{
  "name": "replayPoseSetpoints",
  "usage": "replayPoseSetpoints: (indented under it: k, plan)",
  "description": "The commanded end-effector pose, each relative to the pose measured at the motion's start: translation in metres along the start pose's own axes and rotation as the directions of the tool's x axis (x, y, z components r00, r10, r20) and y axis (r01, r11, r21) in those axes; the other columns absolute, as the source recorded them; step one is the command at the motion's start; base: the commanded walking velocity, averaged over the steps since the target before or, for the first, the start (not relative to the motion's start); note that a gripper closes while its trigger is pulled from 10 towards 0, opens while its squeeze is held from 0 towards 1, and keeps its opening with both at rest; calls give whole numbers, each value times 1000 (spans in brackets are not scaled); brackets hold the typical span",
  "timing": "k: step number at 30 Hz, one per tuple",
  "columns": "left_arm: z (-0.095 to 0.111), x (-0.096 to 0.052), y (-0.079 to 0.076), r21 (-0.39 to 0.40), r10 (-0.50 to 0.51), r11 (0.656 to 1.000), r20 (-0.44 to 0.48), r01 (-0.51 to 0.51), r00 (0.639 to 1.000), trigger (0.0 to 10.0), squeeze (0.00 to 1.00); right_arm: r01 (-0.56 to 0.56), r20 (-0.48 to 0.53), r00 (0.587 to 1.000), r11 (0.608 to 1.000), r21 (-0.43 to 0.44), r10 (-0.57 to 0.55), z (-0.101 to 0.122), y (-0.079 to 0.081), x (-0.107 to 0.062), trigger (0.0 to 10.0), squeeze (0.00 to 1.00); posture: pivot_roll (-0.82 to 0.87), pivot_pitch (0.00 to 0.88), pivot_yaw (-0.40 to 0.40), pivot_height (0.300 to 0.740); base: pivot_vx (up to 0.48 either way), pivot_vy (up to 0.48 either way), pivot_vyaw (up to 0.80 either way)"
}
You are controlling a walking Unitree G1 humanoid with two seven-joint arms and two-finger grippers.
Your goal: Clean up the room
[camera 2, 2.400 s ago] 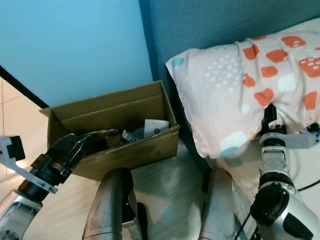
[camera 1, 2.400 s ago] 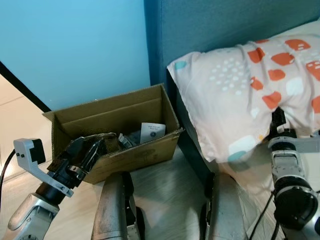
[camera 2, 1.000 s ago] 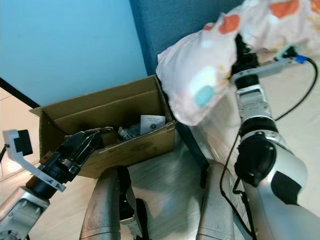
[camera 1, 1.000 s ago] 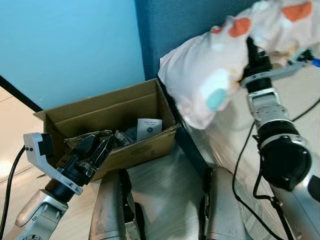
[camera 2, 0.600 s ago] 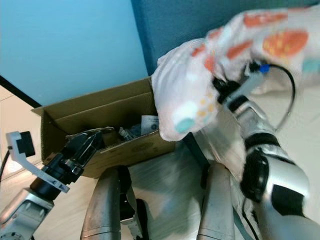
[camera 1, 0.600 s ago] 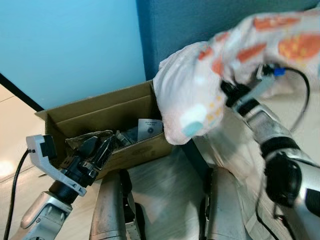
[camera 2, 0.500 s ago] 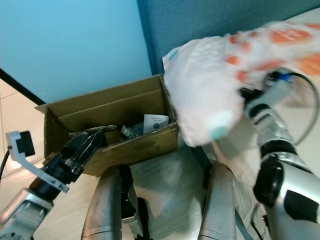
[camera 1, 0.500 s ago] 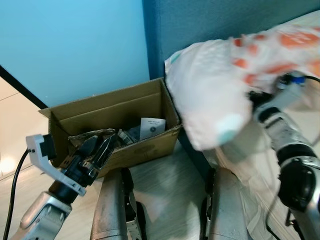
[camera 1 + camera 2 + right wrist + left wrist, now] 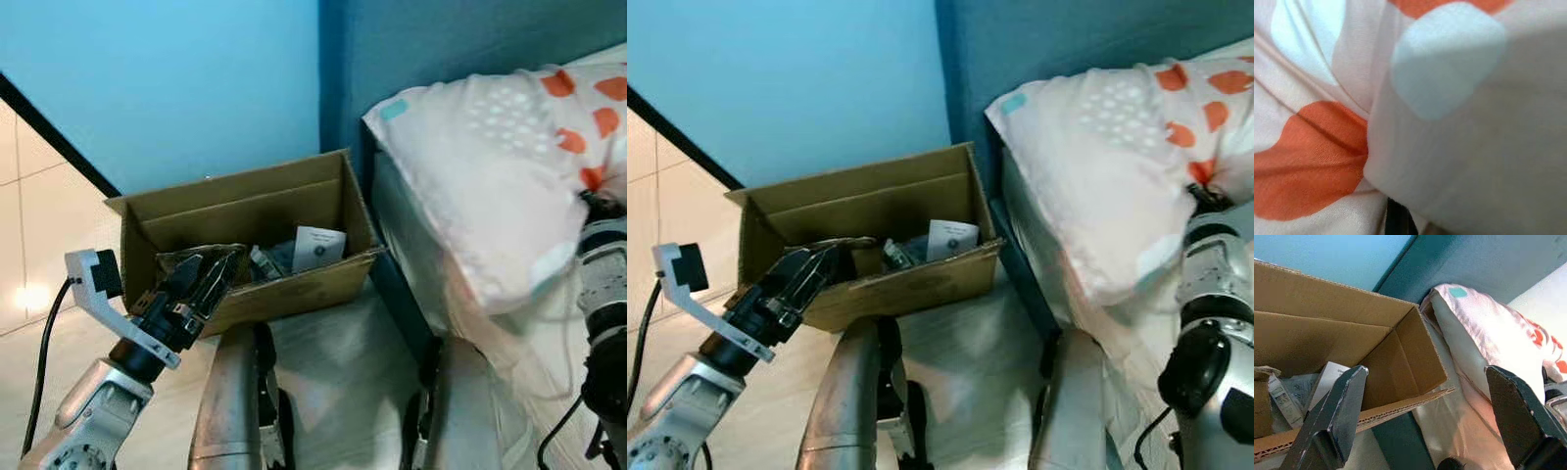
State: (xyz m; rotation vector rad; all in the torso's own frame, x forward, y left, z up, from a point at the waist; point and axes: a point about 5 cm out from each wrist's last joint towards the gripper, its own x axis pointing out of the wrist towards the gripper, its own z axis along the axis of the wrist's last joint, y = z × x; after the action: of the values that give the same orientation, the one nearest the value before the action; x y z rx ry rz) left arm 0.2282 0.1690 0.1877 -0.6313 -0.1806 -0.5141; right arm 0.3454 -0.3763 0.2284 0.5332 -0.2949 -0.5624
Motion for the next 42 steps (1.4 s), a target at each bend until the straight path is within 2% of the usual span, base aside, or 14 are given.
replayPoseSetpoints:
  k: [1, 5, 9, 15, 19, 23, 26, 27, 28, 29, 30, 33, 34, 42]
  plan:
    - [-4, -4, 4, -22, 28, 999, -12, -28, 1000, 10000, 0, 51, 87, 995, 998, 33, -53, 19, -9, 2, 0, 0, 245, 461, 106, 510, 0, 0, 0]
    - [-5, -3, 3, -34, 30, 999, -7, -30, 1000, 10000, 0, 43, 112, 993, 997, 63, -50, 26, -2, 4, 0, 0, 246, 461, 104, 510, 0, 0, 0]
    - [-5, -3, -1, -41, 30, 999, 1, -30, 1000, 10000, 0, 66, 137, 988, 997, 29, -69, 37, 0, 6, 0, 0, 271, 470, 89, 510, 0, 0, 0]
    - [-4, -6, -3, -81, 65, 995, 43, -61, 997, 10000, 0, 92, 205, 976, 991, -96, -71, 71, -9, 8, 0, 0, 247, 477, 75, 510, 0, 0, 0]
    - [-6, -2, -4, -95, 60, 994, 47, -55, 997, 10000, 0, 120, 243, 966, 986, -117, -89, 85, -17, 7, 0, 0, 245, 478, 77, 510, 0, 0, 0]
    - [-6, -1, -5, -98, 52, 994, 45, -48, 998, 10000, 0, 132, 263, 960, 983, -129, -95, 94, -22, 6, 0, 0, 245, 477, 84, 510, 0, 0, 0]
    - [-7, -2, -4, -104, 56, 993, 42, -51, 998, 10000, 0, 126, 236, 968, 978, -167, -84, 90, -25, 6, 0, 0, 234, 477, 83, 510, 0, 0, 0]
    - [-8, -2, -4, -108, 58, 993, 38, -54, 998, 10000, 0, 111, 197, 978, 974, -199, -71, 81, -25, 6, 1961, 0, 228, 479, 84, 510, 0, 0, 0]
    - [-8, -2, -4, -108, 58, 993, 38, -54, 998, 10000, 0, 111, 197, 978, 974, -199, -71, 81, -25, 6, 1961, 0, 228, 479, 84, 510, 0, 0, 0]
    - [-10, -2, -5, -113, 58, 992, 34, -54, 998, 10000, 0, 100, 163, 985, 967, -234, -63, 72, -25, 6, 4118, 0, 228, 479, 84, 510, 0, 0, 0]
    - [-12, -1, -6, -115, 53, 992, 30, -49, 998, 10000, 0, 95, 128, 990, 963, -253, -64, 61, -26, 5, 10000, 0, 227, 477, 85, 510, 0, 0, 0]
    - [-13, 0, -7, -119, 50, 992, 28, -46, 998, 10000, 0, 98, 103, 992, 956, -278, -72, 52, -28, 4, 10000, 0, 230, 474, 87, 510, 0, 0, 0]
    - [-13, 1, -8, -120, 45, 992, 28, -41, 999, 10000, 0, 106, 87, 993, 953, -283, -84, 46, -31, 2, 10000, 1000, 233, 471, 87, 510, 0, 0, 0]
    - [-13, 7, -6, -134, 33, 991, 48, -27, 998, 10000, 0, 156, 122, 985, 938, -308, -124, 48, -35, 1, 10000, 1000, 218, 423, 72, 510, 0, 0, 0]
